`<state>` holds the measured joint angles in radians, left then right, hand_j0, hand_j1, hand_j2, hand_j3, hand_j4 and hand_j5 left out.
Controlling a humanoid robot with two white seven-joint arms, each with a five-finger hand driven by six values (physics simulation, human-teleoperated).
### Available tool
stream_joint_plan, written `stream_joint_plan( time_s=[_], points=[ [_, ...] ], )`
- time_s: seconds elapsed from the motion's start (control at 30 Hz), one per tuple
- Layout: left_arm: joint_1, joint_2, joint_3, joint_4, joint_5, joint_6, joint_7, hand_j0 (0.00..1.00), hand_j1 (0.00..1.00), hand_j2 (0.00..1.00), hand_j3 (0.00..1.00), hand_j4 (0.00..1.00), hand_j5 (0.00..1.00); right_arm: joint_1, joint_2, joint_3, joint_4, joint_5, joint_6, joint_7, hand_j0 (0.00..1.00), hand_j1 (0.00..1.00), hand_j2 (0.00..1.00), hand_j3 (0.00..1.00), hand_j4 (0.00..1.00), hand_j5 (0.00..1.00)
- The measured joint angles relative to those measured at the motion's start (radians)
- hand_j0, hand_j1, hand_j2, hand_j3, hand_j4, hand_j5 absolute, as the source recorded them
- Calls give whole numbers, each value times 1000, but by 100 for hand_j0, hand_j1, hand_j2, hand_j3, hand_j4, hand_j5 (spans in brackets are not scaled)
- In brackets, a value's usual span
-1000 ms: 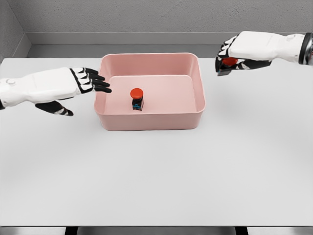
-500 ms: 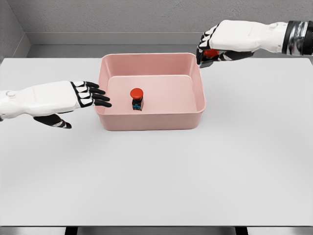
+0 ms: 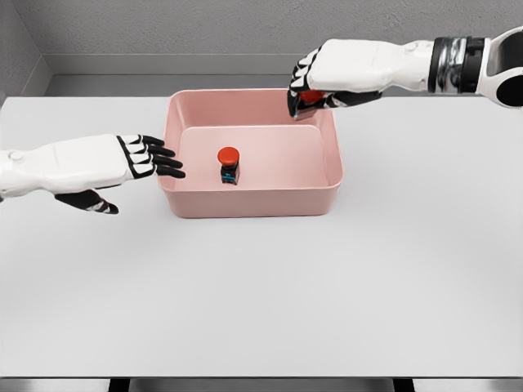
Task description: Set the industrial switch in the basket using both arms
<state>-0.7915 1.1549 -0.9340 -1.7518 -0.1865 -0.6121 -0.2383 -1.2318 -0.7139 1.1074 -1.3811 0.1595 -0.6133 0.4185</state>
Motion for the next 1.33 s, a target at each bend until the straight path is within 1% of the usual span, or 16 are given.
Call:
stream_joint_plan(
  time_s=[0.17,0.23,0.27,0.33,0.37,0.4,0.43,0.67,0.77,0.9,1.03,1.2,1.33],
  points=[
    [2,3,0,1,0,0,0,100,100,100,100,100,100,2,34,8,-3,0,0,1,51,51,51,51,51,51],
    [2,4,0,0,-1,0,0,100,100,100,100,100,100,3,40,9,1,1,0,2,56,56,56,56,56,56],
    [3,4,0,1,-1,0,0,100,100,100,100,100,100,5,41,9,4,1,0,2,60,60,60,60,60,60],
    [2,4,1,1,0,0,0,100,100,100,100,100,100,6,44,8,21,3,0,2,83,83,83,83,83,83],
    [2,4,1,1,0,0,0,100,100,100,100,100,100,8,46,6,32,5,0,2,91,91,91,91,91,91],
    [2,4,1,1,0,0,0,100,100,100,100,100,100,9,46,6,41,6,0,2,97,97,97,97,97,97],
    [2,4,1,1,0,0,0,100,100,100,100,100,100,9,47,5,48,6,0,2,100,100,100,100,100,100],
    [2,5,4,1,0,0,0,100,100,100,100,100,100,12,66,5,73,8,0,-3,100,100,100,100,100,100],
    [3,5,5,1,0,0,0,100,100,100,100,100,100,26,55,3,90,8,0,-6,100,100,100,100,100,100],
    [2,6,7,1,0,0,0,100,100,100,100,100,100,60,-14,-1,99,1,0,-16,100,100,100,100,100,100],
    [0,23,11,1,-1,0,0,100,100,100,100,100,100,97,-98,-9,101,-1,0,-52,100,100,100,100,100,100],
    [-3,28,12,1,0,0,0,100,100,100,100,100,100,179,-170,-52,106,-2,0,-68,100,100,100,100,100,100],
    [0,29,11,2,1,0,0,100,100,100,100,100,100,193,-213,-73,108,-4,0,-70,100,100,100,100,100,100]
  ],
)
